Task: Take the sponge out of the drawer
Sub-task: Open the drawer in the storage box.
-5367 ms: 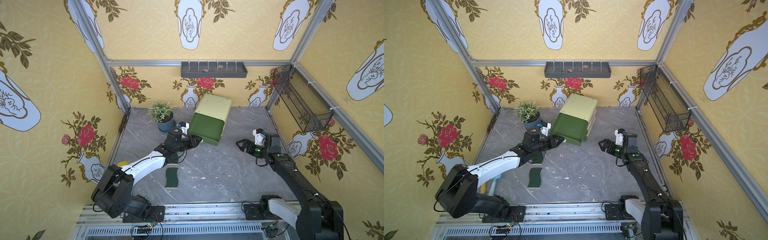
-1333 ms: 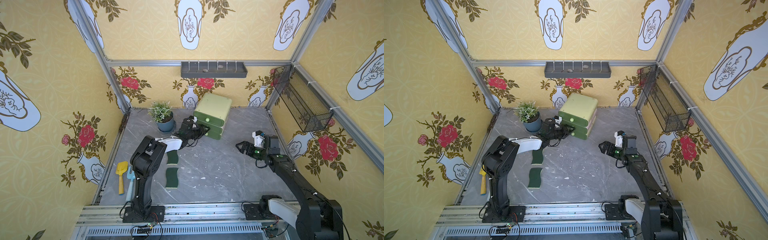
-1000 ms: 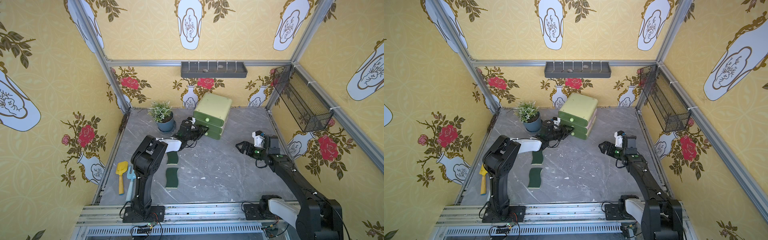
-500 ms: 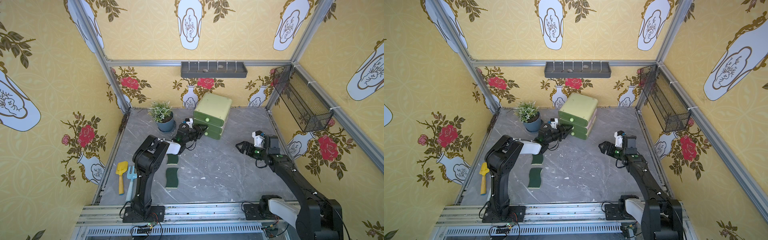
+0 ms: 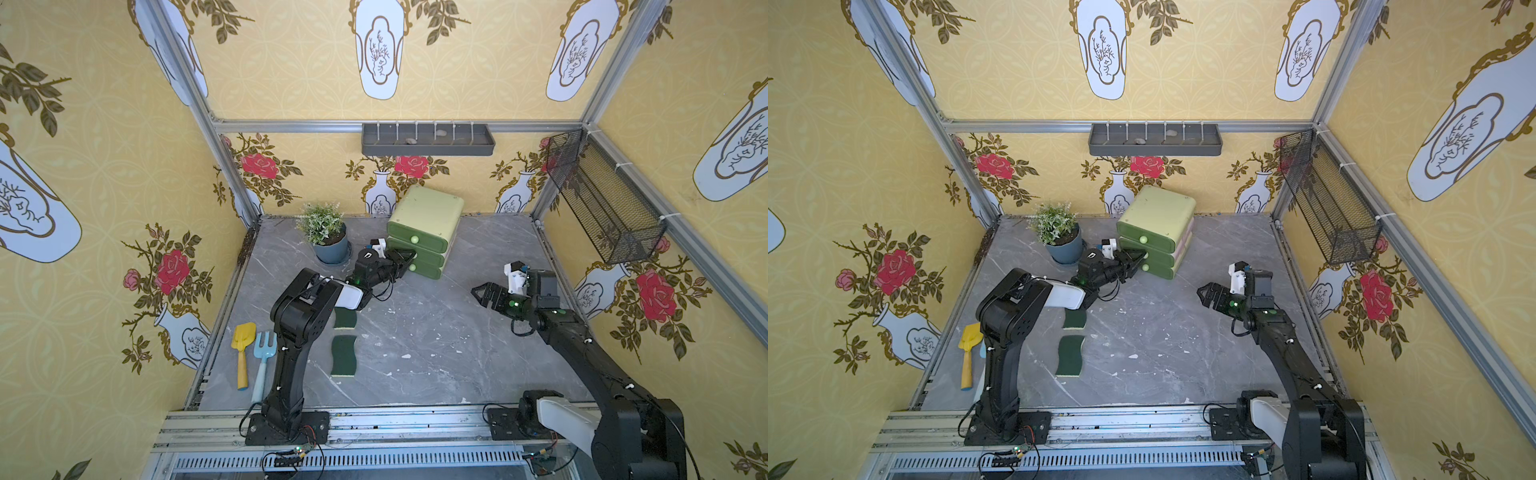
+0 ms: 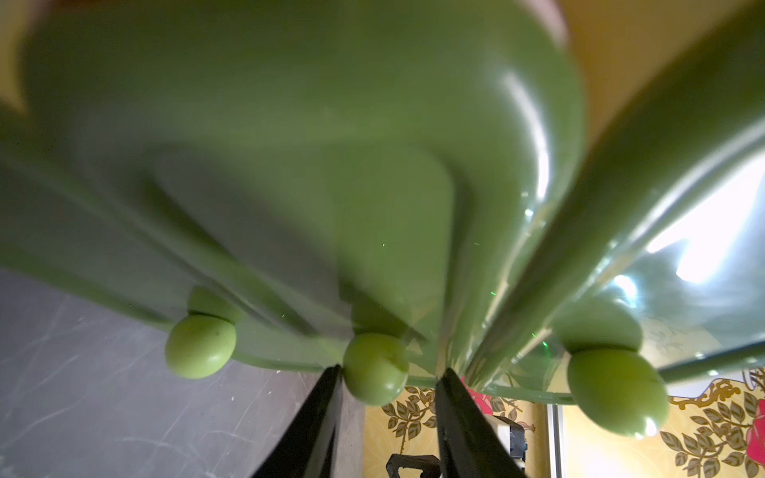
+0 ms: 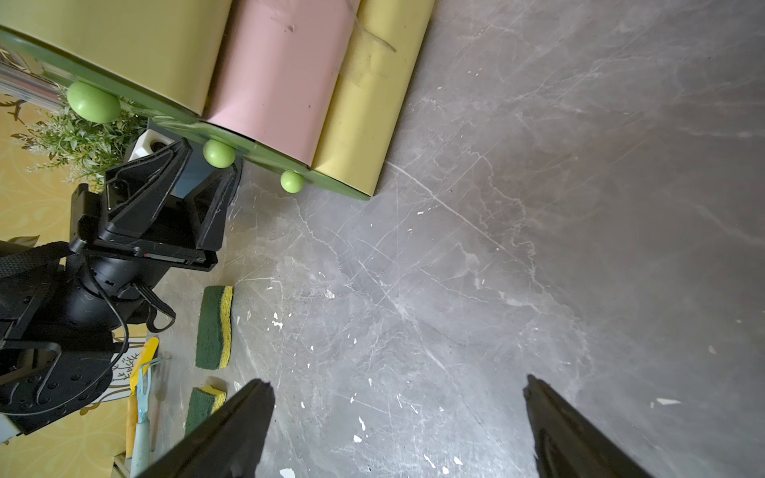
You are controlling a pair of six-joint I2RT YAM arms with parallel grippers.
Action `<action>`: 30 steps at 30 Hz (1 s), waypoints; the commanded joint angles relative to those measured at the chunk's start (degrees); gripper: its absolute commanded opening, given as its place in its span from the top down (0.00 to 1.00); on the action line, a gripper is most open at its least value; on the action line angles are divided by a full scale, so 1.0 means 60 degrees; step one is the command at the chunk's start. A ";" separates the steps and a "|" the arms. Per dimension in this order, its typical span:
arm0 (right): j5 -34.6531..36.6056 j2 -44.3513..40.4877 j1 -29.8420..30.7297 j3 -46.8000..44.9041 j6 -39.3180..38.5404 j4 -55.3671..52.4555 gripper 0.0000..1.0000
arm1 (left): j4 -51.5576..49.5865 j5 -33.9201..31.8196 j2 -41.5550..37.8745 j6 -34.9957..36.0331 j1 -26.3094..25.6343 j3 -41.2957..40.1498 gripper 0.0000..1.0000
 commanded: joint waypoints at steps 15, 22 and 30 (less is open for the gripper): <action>0.0056 0.0001 0.0007 -0.0034 0.0019 0.0094 0.03 | 0.0416 0.0006 0.0404 -0.0706 -0.0008 0.0253 0.63; 0.0066 -0.0013 0.0006 -0.0044 0.0013 0.0094 0.03 | 0.0413 -0.0042 0.0420 -0.0789 0.0000 0.0199 0.73; 0.0066 -0.0028 0.0007 -0.0042 0.0028 0.0094 0.02 | 0.0455 -0.0155 0.0064 -0.0658 -0.0002 -0.0279 0.79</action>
